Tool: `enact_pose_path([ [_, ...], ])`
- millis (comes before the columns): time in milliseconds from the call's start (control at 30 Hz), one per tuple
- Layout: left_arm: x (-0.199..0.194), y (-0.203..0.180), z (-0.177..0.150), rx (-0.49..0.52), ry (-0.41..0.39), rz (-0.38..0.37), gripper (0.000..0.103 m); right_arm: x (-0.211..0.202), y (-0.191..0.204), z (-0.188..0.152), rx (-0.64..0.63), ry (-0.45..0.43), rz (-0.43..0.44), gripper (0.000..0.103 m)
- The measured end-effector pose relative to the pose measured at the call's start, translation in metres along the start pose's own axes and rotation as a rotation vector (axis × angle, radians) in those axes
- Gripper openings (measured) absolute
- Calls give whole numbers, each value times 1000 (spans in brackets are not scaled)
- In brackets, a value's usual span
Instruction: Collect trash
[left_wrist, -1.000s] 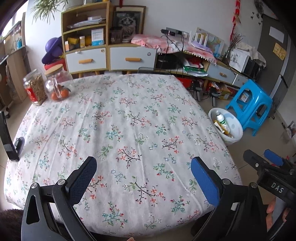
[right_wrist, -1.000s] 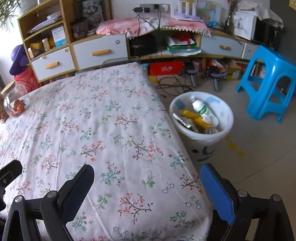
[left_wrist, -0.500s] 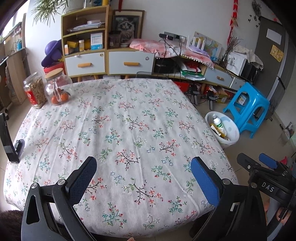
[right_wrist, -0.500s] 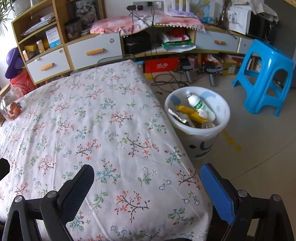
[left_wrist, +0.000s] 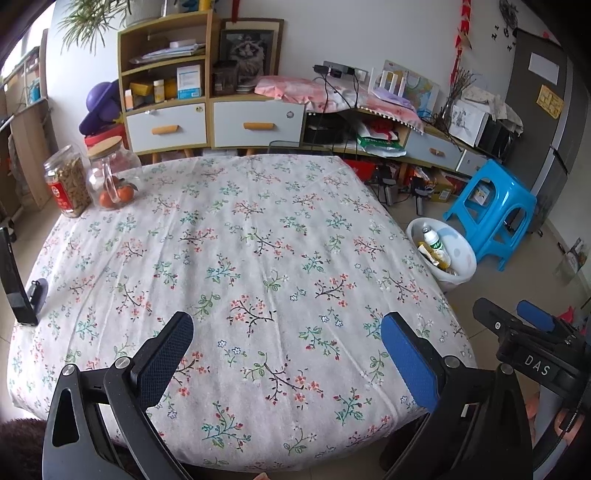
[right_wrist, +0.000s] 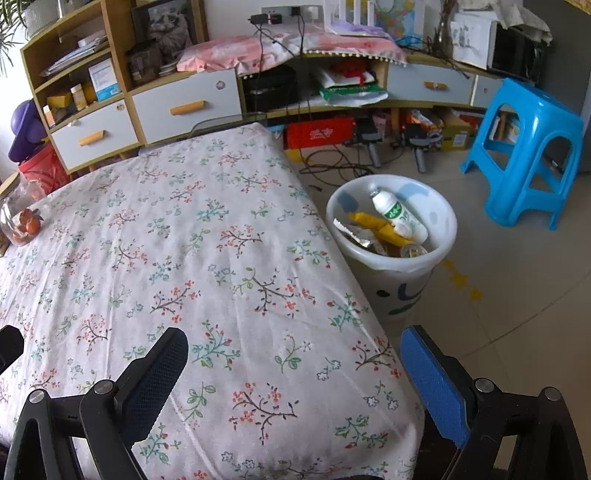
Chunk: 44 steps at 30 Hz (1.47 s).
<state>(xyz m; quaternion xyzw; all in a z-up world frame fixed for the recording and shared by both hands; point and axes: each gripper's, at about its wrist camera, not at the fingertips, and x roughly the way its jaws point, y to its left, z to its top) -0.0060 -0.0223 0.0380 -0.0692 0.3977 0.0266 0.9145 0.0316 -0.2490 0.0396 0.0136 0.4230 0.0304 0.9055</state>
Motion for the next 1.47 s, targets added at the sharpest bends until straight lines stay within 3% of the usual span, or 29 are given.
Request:
enact_pose_path([
  [267,1,-3,-2,8,-6,33,102,-2,-4,1,16,-4,11,96],
  [767,-3,-9,-4,28,-14,27,102,-2,-6,1,19,-5,18,96],
  [933,-2,-10,-4,34,-15,31,102,-3,-5,0,7,-12,9,100],
  [1467,14,-2,-2,13,28,14,102,-3,-3,1,-10,-20,-2,102],
])
